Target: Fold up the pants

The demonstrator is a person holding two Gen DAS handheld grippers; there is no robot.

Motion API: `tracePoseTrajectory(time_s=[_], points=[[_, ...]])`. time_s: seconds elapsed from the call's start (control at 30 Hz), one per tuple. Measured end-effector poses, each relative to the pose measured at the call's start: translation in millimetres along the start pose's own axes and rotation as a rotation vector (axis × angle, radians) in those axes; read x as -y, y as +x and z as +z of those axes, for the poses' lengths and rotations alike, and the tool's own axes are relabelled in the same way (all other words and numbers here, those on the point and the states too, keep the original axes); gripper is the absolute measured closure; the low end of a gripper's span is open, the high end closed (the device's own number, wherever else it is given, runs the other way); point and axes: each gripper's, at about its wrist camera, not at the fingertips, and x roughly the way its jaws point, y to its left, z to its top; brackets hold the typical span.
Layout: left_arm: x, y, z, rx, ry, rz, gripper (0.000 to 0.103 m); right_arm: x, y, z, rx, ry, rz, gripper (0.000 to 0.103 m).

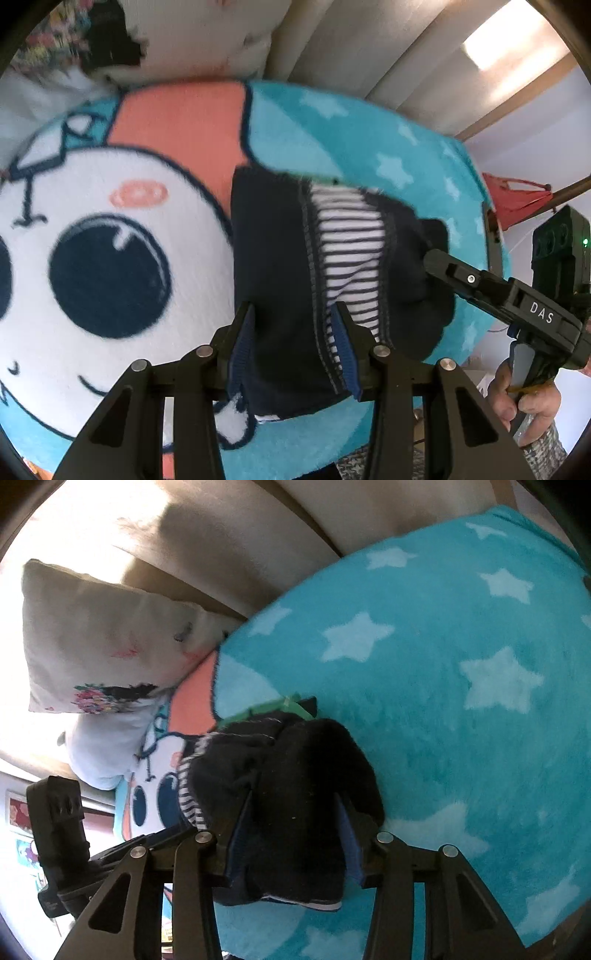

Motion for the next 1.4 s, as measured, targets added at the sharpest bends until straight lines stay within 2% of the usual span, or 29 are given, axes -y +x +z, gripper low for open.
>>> tracePoseTrajectory(time_s=[0.1,0.17,0.2,0.23,0.3,0.4,0.53,0.67,0.77,0.87,1.03,1.13,1.4], points=[[4.2,-24.1,1.1,0.084,0.022,0.041,0.062,0.4,-19.3,0.1,0.054,-0.009,-0.005,0.053],[8.8,-41.8,2.1,0.160,0.047,0.103,0.060,0.9,-29.6,-0.9,0.087,-0.012,-0.027,0.052],[10.5,-48.7,2.6,0.193,0.056,0.127,0.050,2.8,-34.5,-1.7,0.099,-0.009,-0.039,0.052],[10.5,-54.7,2.9,0.223,0.057,0.143,0.034,5.7,-37.9,-3.1,0.108,-0.003,-0.044,0.052],[4.3,-58.7,6.8,0.262,0.032,0.138,0.024,13.1,-42.8,-7.5,0.115,0.020,-0.047,0.052],[-9.6,-43.2,17.8,0.177,-0.021,0.112,0.024,21.5,-37.7,-17.6,0.079,0.032,-0.065,0.052],[-26.0,-20.4,20.2,0.118,-0.096,0.044,0.024,29.6,-27.3,-29.7,0.029,0.056,-0.047,0.051],[-40.2,-1.9,19.8,0.056,-0.170,-0.085,0.024,34.6,-28.6,-33.3,0.033,0.085,-0.001,0.038],[-45.0,3.5,18.7,0.038,-0.211,-0.105,0.024,36.3,-30.8,-32.0,0.044,0.086,0.017,0.035],[-36.8,-3.2,17.7,0.055,-0.188,-0.065,0.024,39.0,-28.3,-32.3,0.035,0.098,0.015,0.034],[-4.0,-25.1,13.0,0.156,-0.030,0.178,0.024,42.8,-23.7,-30.8,0.021,0.116,0.002,0.034],[16.5,-33.6,5.8,0.199,0.055,0.279,0.024,41.7,-22.9,-30.1,0.014,0.109,0.002,0.034],[31.7,-36.7,-1.6,0.213,0.142,0.360,0.024,48.5,-26.0,-37.9,-0.010,0.109,-0.002,0.034]])
